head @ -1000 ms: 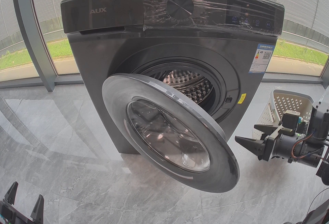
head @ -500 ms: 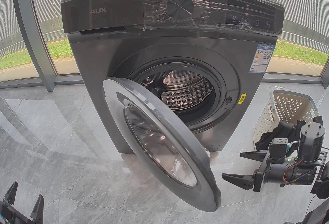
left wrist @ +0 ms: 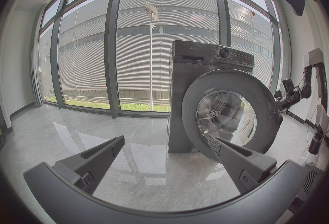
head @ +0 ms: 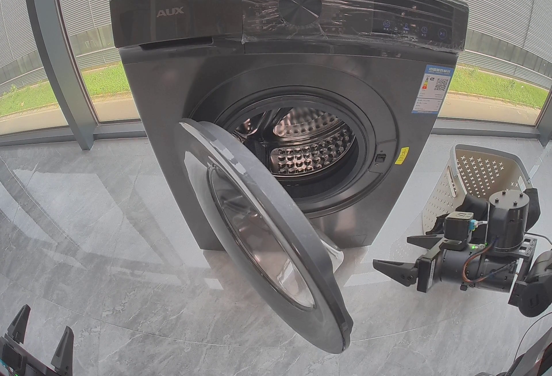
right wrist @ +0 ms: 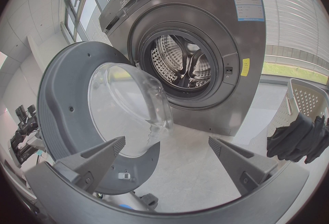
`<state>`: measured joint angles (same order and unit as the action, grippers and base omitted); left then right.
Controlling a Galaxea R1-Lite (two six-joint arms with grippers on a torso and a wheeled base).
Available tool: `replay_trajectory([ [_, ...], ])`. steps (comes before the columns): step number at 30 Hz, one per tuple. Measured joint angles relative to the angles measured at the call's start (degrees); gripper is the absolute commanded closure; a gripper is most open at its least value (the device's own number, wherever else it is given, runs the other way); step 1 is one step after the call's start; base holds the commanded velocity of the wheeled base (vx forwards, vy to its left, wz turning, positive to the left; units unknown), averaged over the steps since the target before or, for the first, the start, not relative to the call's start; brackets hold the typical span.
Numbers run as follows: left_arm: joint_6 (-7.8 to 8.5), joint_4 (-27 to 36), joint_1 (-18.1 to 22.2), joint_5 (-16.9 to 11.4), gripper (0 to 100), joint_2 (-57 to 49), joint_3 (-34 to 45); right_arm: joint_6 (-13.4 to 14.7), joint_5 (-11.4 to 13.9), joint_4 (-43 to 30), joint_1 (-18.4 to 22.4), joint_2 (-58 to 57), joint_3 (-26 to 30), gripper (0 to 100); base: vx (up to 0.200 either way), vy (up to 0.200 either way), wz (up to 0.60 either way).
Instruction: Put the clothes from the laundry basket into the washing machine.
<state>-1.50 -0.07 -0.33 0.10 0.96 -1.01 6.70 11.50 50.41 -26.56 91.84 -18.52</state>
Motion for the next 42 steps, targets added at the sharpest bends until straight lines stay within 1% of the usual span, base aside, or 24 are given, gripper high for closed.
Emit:
replay_trajectory([
  [3,0.0,0.0,-0.02,-0.02,0,0.0,0.0,0.29,-0.46,1.87,0.3,3.28,-1.93,0,0.0,0.0,0.0],
  [5,0.0,0.0,-0.02,-0.02,0,0.0,0.0,0.9,-1.32,3.58,0.46,5.81,-3.56,0,0.0,0.0,0.0],
  [10,-0.05,0.0,-0.02,-0.02,0,0.0,0.0,2.66,-5.42,6.83,0.57,13.92,-8.7,0,0.0,0.0,0.0],
  [15,-0.05,0.0,-0.02,-0.05,0,0.0,0.0,3.39,-7.25,7.92,1.02,20.03,-12.51,0,0.0,0.0,0.0],
  [20,-0.05,0.0,-0.02,0.0,0,0.0,0.0,3.5,-8.11,9.12,0.99,24.2,-14.62,0,0.0,0.0,0.0],
  [25,-0.05,0.0,-0.02,-0.02,0,0.0,0.0,3.12,-8.37,10.28,0.27,26.43,-14.45,0,0.0,0.0,0.0],
  [32,-0.06,0.0,-0.02,-0.02,0,0.0,0.0,2.82,-7.2,16.18,-1.61,27.78,-11.5,0,0.0,0.0,0.0],
  [36,-0.06,0.0,-0.02,-0.02,0,0.0,0.0,2.86,-6.38,16.81,-2.12,28.06,-11.46,0,0.0,0.0,0.0],
  [39,-0.06,0.0,0.0,-0.02,0,0.0,0.0,3.01,-7.03,16.86,-2.04,28.44,-12.32,0,0.0,0.0,0.0],
  [42,-0.05,0.0,0.0,-0.02,0,0.0,0.0,3.06,-8.46,16.84,-1.77,29.27,-13.59,0,0.0,0.0,0.0],
])
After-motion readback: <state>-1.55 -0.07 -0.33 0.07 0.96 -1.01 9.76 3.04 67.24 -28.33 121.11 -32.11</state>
